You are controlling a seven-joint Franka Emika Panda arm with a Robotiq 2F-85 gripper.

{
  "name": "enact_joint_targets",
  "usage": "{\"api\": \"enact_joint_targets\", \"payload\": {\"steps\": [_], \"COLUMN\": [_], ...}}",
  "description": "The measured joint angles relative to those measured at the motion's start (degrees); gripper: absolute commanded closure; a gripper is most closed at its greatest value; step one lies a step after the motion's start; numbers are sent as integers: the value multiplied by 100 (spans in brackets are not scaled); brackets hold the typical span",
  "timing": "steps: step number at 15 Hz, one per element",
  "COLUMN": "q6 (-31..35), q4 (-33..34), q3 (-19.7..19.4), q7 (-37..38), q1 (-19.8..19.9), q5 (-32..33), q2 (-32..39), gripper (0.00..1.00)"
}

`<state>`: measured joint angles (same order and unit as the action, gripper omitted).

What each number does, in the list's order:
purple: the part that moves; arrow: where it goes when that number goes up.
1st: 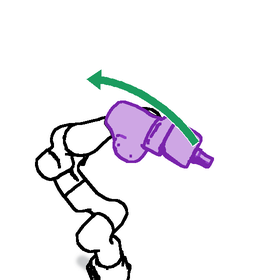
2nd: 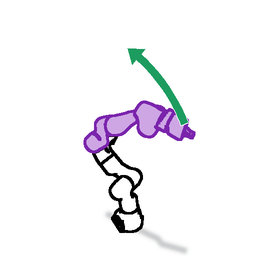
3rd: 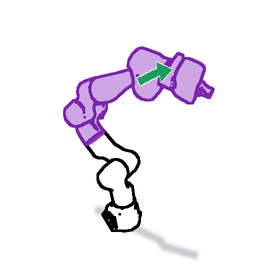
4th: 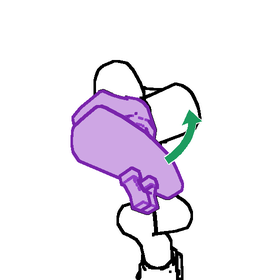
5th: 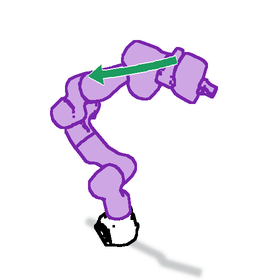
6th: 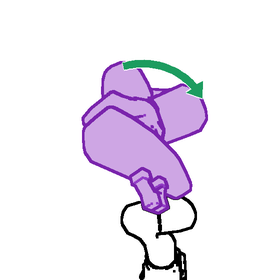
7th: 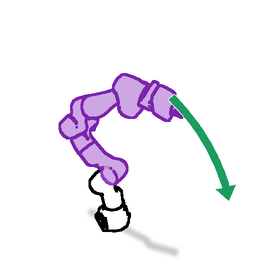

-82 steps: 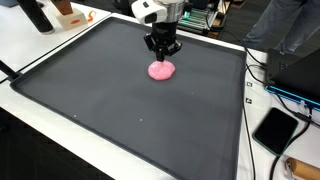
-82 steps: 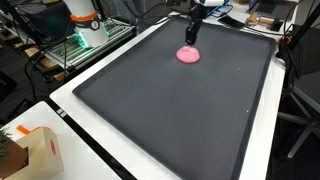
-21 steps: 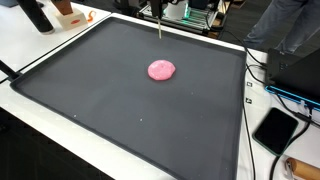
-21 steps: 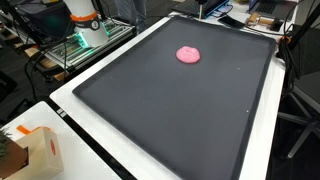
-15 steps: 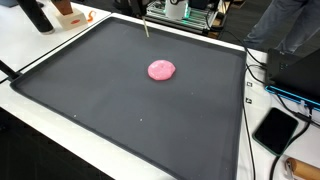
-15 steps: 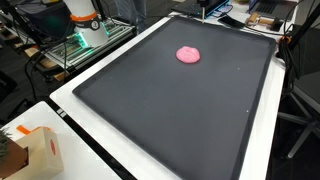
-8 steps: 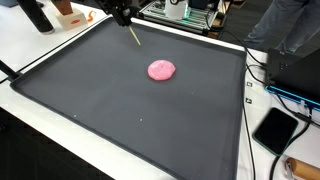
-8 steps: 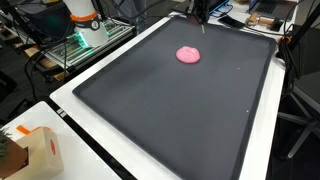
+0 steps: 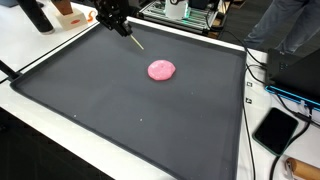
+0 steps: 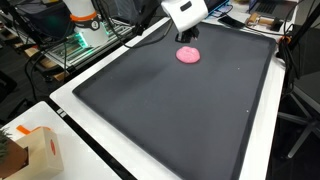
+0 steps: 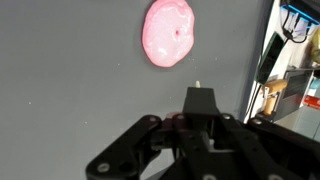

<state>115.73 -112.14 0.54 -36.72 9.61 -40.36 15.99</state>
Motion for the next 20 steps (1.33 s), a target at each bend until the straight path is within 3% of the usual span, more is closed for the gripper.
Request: {"api": "enact_joint_targets", "payload": {"steps": [8,20], "q6": [-1005,-1615], "q4": [273,623], "q3": [-176,-339], "q7": [-718,-628], "q1": [396,433], "q5": [-237,-88], "q2": [565,1169], "gripper": [96,96]}}
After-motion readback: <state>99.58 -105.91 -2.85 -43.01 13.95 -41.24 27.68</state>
